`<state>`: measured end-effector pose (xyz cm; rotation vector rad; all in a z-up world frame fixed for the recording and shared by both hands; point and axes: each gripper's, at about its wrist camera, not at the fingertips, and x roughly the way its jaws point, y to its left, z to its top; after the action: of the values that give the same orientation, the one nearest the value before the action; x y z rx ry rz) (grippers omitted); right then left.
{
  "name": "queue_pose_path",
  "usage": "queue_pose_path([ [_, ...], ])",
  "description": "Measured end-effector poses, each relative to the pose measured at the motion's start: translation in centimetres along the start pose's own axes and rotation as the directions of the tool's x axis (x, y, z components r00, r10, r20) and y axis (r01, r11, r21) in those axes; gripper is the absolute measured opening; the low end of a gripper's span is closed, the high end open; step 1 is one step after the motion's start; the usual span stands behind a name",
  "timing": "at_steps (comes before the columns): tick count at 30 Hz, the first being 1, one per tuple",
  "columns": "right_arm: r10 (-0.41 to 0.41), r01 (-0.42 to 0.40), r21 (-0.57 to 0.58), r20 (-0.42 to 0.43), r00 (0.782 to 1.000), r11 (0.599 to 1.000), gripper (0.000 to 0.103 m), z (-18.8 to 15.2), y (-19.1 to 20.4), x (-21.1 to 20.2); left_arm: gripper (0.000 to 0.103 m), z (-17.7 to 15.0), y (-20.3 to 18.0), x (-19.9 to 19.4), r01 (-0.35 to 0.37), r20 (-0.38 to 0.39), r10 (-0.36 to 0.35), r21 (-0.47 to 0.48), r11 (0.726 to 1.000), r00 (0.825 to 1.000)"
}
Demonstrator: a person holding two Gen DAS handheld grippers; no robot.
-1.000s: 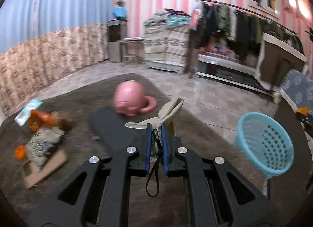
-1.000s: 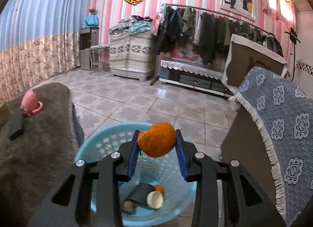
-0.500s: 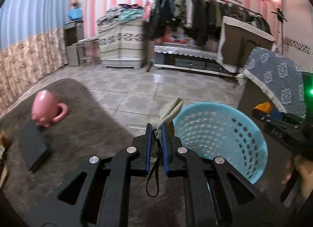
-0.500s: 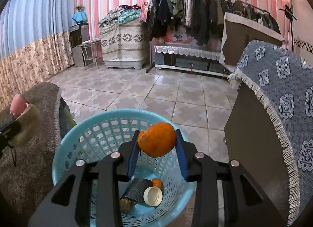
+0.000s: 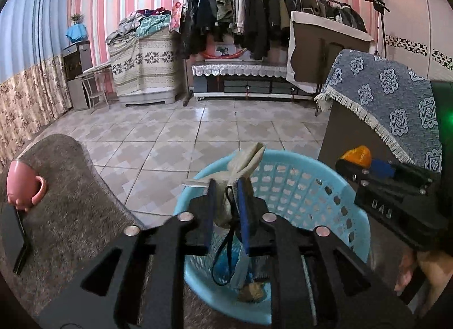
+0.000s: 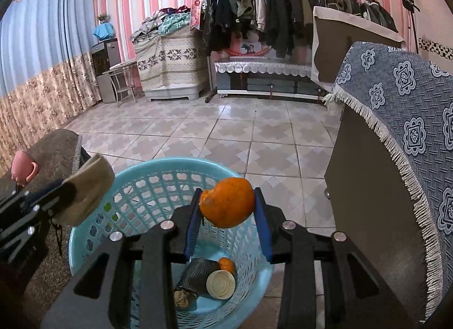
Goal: Collect trash
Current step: 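Carry both items over the blue basket and open both tools to drop them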
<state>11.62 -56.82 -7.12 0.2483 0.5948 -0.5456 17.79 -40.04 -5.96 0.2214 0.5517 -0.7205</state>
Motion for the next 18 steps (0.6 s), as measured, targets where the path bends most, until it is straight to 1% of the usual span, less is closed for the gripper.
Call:
queue_pose_path([
  [2, -0.004, 0.004, 0.011, -0.003, 1.0, 1.0, 0.036, 0.0, -0.3, 0.2, 0.048, 0.3, 0.1, 0.0, -0.001, 0.008, 0.001, -0.005, 1.0, 1.0],
  [3, -0.004, 0.004, 0.017, -0.003, 1.0, 1.0, 0.036, 0.0, -0.5, 0.3, 0.055, 0.4, 0.2, -0.1, -0.003, 0.014, 0.003, -0.007, 1.0, 1.0],
  [4, -0.005, 0.005, 0.024, -0.003, 1.0, 1.0, 0.036, 0.0, -0.5, 0.3, 0.065, 0.4, 0.3, -0.4, -0.018, 0.024, 0.018, -0.007, 1.0, 1.0],
  [5, -0.007, 0.007, 0.027, -0.002, 1.0, 1.0, 0.036, 0.0, -0.6, 0.3, 0.072, 0.4, 0.4, -0.5, -0.033, 0.035, 0.034, -0.007, 0.999, 0.999],
  [9, -0.01, 0.01, 0.012, 0.002, 1.0, 1.0, 0.036, 0.0, 0.2, 0.2, 0.08, 0.3, 1.9, -1.0, -0.099, 0.043, 0.099, -0.007, 0.995, 0.994],
  [11, -0.011, 0.011, 0.004, 0.006, 1.0, 1.0, 0.036, 0.0, 0.5, 0.1, 0.089, 0.3, 3.1, -1.5, -0.138, 0.049, 0.139, -0.018, 0.99, 0.989],
  [13, -0.012, 0.012, 0.006, 0.008, 1.0, 1.0, 0.036, 0.0, 0.5, 0.0, 0.091, 0.3, 4.5, -1.9, -0.166, 0.051, 0.168, -0.037, 0.985, 0.984],
  [15, -0.015, 0.015, 0.005, 0.01, 1.0, 1.0, 0.036, -0.1, 0.8, -0.1, 0.091, 0.3, 5.4, -2.2, -0.193, 0.049, 0.195, -0.04, 0.98, 0.98],
  [18, -0.013, 0.013, -0.001, 0.013, 1.0, 1.0, 0.036, 0.0, 1.2, 0.0, 0.095, 0.1, 7.0, -3.2, -0.249, 0.064, 0.252, -0.046, 0.967, 0.966],
])
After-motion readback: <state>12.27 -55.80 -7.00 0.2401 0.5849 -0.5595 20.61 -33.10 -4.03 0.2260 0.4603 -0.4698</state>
